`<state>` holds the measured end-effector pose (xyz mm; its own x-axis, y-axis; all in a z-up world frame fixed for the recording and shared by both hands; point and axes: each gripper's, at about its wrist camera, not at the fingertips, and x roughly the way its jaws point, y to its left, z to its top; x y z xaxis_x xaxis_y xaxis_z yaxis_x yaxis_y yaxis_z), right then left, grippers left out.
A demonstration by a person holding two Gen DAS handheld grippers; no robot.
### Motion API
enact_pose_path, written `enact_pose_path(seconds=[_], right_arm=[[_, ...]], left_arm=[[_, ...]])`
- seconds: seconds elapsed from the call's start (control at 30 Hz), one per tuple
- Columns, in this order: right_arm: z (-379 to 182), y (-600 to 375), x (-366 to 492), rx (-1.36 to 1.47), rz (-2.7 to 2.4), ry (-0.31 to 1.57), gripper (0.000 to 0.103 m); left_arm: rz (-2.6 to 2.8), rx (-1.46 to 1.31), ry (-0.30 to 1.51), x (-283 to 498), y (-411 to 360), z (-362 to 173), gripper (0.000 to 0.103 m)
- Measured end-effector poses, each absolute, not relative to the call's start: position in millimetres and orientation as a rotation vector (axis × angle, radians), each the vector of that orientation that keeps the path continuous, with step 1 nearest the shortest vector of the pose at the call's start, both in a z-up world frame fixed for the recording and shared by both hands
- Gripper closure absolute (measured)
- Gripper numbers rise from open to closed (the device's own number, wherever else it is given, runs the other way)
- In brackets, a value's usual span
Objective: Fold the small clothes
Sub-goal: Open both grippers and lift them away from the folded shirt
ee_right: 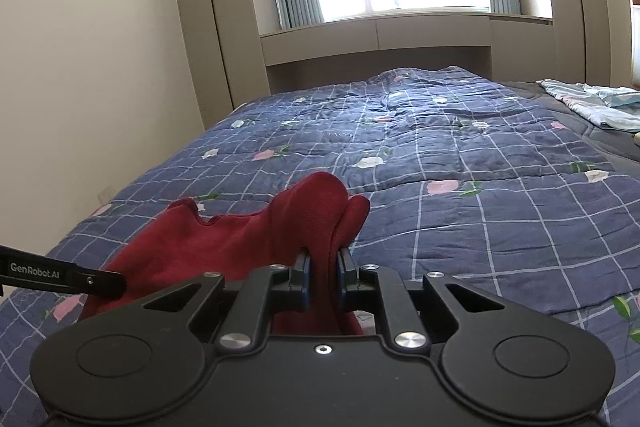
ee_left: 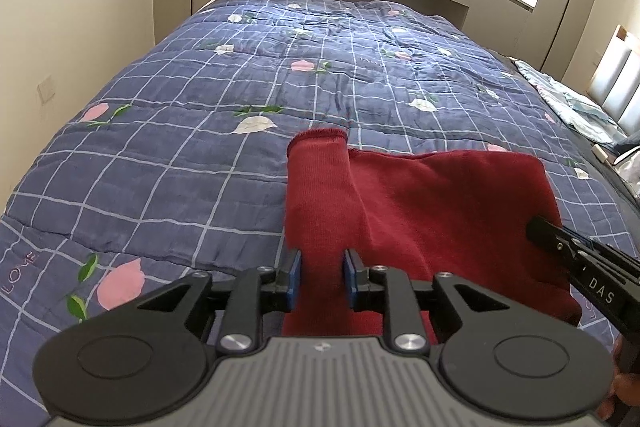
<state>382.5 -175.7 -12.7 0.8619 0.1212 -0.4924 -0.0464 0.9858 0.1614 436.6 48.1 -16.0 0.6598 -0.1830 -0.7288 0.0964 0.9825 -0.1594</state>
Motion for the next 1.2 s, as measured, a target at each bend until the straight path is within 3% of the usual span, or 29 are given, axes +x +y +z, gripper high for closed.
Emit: enact_pose_path(seconds=[0.07,0.2,0.23,0.37,0.43,0.5,0.63,1.2], right_arm=[[-13,-175,383,0.136,0.073,0.526,0.084],[-13,-178,381,0.134,0.038,0.522,0.060],[-11,-179,379,0.140,0.030,0.520,0.051],[-5,-182,370,0.136,0.011,0.499,0.039],[1,-183,363,0.138,0.003,0.481,0.025],[9,-185,355,0.141,0.000,0.458,0.019],[26,-186,334,0.143,-0.009,0.404,0.003],[72,-184,207,0.092,0.030,0.237,0.001]], left_arm=[[-0.154,-0.110,0.836,436,49,-16,0.073],[-0.127,-0.122,0.837,433,52,-16,0.039],[-0.121,-0.124,0.836,432,53,-16,0.038],[-0.104,-0.141,0.829,424,57,-11,0.026],[-0.091,-0.144,0.810,416,59,-5,0.019],[-0.082,-0.146,0.786,409,60,1,0.010],[-0.050,-0.129,0.729,389,59,18,0.001],[-0.007,-0.090,0.553,257,55,50,0.001]])
